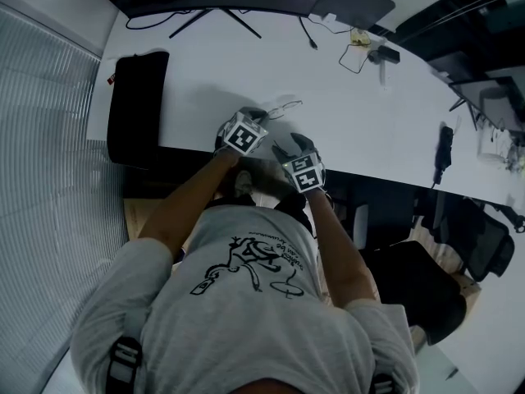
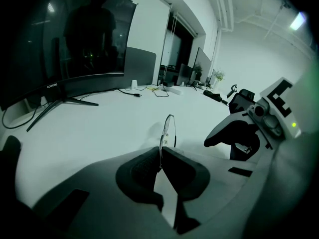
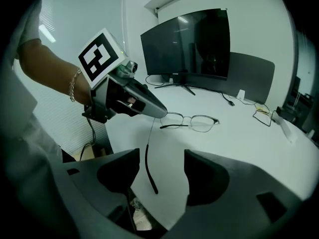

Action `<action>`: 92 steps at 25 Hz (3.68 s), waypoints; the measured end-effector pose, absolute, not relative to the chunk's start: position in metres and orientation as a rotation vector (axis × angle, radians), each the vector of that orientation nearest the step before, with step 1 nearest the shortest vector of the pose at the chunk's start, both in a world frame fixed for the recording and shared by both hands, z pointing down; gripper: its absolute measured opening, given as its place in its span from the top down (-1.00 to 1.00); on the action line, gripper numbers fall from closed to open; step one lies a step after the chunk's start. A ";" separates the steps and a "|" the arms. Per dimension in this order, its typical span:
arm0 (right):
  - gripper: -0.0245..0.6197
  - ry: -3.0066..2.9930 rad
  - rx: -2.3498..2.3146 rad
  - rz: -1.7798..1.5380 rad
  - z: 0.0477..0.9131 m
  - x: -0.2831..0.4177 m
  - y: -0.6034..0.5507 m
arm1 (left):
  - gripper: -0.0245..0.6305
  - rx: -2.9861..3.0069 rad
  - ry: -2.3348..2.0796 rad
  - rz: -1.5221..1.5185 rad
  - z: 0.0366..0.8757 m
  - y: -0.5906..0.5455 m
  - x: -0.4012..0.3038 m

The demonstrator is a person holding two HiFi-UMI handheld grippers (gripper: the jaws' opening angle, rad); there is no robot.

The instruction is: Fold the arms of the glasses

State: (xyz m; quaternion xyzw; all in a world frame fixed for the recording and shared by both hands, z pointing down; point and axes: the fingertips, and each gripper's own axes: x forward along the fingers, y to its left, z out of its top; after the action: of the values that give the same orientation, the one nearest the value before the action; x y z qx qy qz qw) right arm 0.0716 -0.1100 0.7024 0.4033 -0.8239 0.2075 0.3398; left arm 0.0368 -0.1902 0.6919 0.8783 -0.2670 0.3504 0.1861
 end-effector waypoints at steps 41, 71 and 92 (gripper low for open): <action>0.00 -2.011 1.168 0.575 0.721 0.113 -0.127 | 0.82 2.459 -0.568 1.033 0.689 -0.173 0.030; 0.01 -1.984 1.187 0.604 0.725 0.127 -0.122 | 0.82 2.566 -0.295 1.171 0.684 -0.127 0.039; 0.11 -2.006 1.214 0.616 0.719 0.127 -0.124 | 0.82 2.728 -0.379 1.270 0.683 -0.132 0.038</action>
State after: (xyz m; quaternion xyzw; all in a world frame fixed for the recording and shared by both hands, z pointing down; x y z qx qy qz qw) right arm 0.1271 -0.1241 0.7192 0.4689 -0.7748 0.2379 0.3511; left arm 0.0383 -0.1324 0.6835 0.8981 -0.1250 0.4182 0.0545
